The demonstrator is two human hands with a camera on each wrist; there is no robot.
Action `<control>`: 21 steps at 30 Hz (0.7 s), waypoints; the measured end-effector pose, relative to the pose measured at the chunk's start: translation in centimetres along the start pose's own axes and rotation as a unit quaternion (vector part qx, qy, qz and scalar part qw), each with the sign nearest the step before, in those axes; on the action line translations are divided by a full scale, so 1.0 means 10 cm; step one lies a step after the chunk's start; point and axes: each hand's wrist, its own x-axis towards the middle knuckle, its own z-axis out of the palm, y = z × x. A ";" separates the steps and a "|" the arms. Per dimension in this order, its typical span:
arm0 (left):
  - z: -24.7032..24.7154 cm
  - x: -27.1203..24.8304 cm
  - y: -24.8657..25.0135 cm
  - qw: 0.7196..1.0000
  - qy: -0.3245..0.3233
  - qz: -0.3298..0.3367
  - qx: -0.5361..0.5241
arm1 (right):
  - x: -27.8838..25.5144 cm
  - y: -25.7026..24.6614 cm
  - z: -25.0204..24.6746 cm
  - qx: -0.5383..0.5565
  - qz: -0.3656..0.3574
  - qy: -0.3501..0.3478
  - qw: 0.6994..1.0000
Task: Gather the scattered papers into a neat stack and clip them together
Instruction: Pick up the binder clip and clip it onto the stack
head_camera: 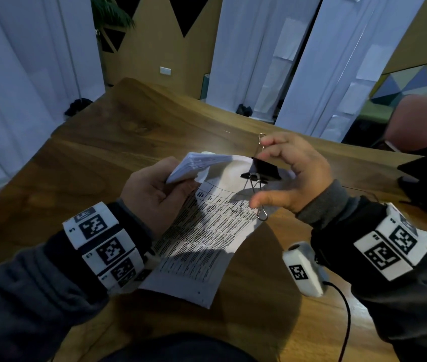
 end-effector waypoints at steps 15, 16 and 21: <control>0.09 -0.03 0.13 0.998 -0.022 0.014 -0.051 | 0.02 -0.08 -0.10 -0.044 0.045 -0.159 0.985; 0.09 -0.02 0.14 0.998 -0.020 0.015 -0.049 | 0.01 -0.09 -0.08 -0.051 0.043 -0.146 0.987; 0.06 -0.02 0.10 0.999 -0.029 -0.002 -0.023 | -0.03 -0.12 0.01 -0.073 0.107 -0.104 0.986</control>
